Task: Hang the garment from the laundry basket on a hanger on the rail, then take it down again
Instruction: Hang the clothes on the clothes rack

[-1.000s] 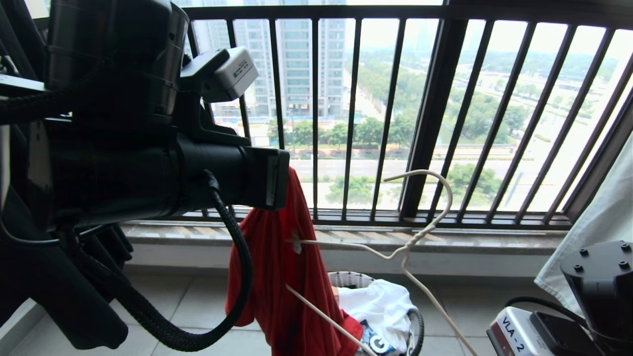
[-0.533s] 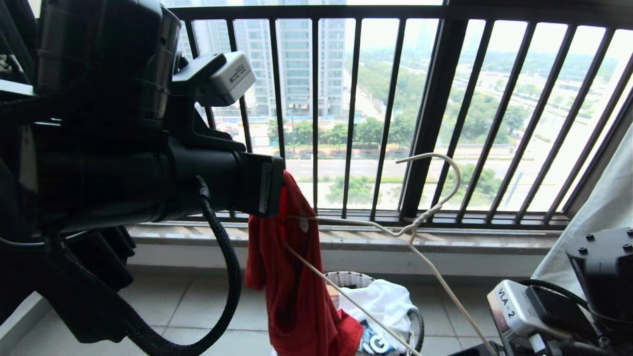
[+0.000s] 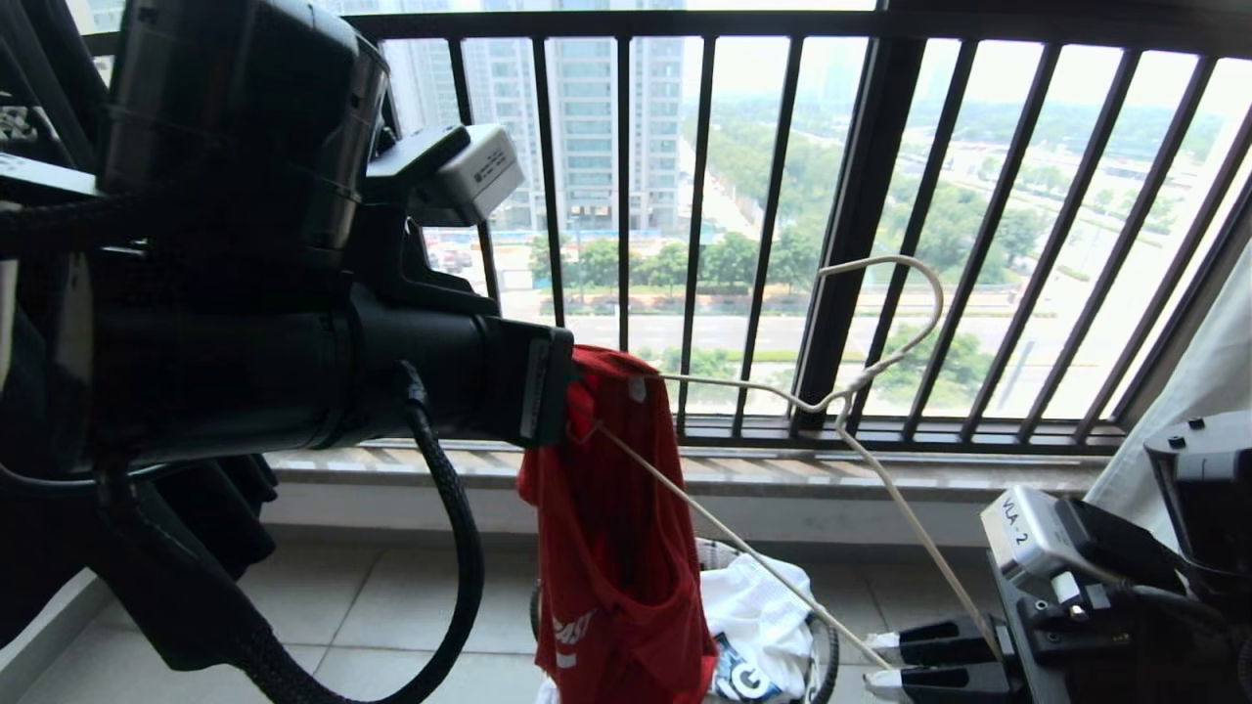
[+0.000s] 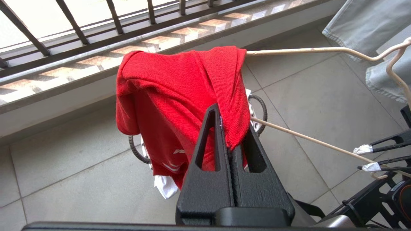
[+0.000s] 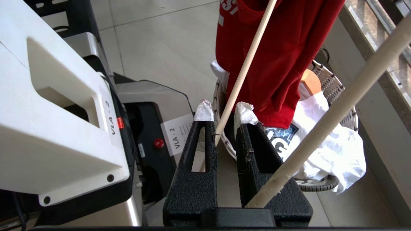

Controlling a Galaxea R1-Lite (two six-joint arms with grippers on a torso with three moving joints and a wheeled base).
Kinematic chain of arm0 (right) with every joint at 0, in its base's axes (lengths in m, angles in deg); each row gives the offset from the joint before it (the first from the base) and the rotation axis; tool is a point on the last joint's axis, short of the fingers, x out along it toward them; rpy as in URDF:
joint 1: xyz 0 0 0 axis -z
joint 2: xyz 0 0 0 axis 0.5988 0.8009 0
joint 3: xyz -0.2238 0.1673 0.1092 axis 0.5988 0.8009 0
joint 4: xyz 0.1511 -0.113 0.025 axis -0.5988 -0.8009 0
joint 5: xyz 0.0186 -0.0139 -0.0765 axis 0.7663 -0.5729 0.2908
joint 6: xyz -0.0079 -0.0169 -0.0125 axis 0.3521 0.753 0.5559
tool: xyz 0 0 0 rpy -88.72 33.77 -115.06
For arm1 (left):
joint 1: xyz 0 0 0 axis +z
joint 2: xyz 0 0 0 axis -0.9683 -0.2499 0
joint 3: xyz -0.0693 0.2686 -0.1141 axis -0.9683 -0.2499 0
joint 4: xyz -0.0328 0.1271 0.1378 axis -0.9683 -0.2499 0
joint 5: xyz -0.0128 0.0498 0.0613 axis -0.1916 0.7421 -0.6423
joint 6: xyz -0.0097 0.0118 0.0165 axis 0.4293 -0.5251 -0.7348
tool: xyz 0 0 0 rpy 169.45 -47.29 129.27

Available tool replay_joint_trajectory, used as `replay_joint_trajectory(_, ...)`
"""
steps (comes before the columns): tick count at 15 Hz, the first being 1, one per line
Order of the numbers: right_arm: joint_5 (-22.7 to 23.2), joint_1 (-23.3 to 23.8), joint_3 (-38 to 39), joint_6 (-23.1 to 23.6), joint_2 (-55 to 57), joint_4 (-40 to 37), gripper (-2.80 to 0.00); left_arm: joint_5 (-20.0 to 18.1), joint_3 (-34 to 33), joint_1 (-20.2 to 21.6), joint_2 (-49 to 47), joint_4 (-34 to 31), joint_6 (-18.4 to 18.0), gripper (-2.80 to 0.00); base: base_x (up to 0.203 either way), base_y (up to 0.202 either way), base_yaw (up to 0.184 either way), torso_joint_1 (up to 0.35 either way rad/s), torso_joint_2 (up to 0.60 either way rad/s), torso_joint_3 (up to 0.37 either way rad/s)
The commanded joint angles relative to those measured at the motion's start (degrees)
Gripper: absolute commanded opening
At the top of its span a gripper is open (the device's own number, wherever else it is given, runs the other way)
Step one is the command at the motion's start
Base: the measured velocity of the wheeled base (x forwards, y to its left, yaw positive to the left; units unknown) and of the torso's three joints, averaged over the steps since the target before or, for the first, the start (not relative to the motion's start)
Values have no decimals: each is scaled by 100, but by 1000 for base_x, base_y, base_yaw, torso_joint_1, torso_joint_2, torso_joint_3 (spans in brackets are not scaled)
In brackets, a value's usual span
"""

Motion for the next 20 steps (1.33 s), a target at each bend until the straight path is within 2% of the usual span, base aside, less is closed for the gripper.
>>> replay_joint_trajectory(1,-16,54,-49,16,38,0,-280,-15,56,-79,-69,-44,29,-280,0,0,0,0,0,0)
replay_joint_trajectory(3,-130,199,-58,37,34,0,-280,42,121,-36,-105,-68,57,-280,0,0,0,0,0,0)
replay_joint_trajectory(6,-133,204,-39,90,22,0,-280,408,317,450,-149,-47,71,-280,0,0,0,0,0,0)
replay_joint_trajectory(11,-125,195,21,315,48,-36,-280,441,433,824,-166,-16,49,-280,0,0,0,0,0,0)
replay_joint_trajectory(15,-90,172,21,323,57,-36,-280,377,396,608,-147,-26,61,-280,0,0,0,0,0,0)
replay_joint_trajectory(18,-89,-201,98,323,145,-44,-280,377,287,224,-275,-9,128,-280,0,0,0,0,0,0)
replay_joint_trajectory(20,-90,-392,155,321,162,-51,-280,392,275,213,-358,-7,146,-280,0,0,0,0,0,0)
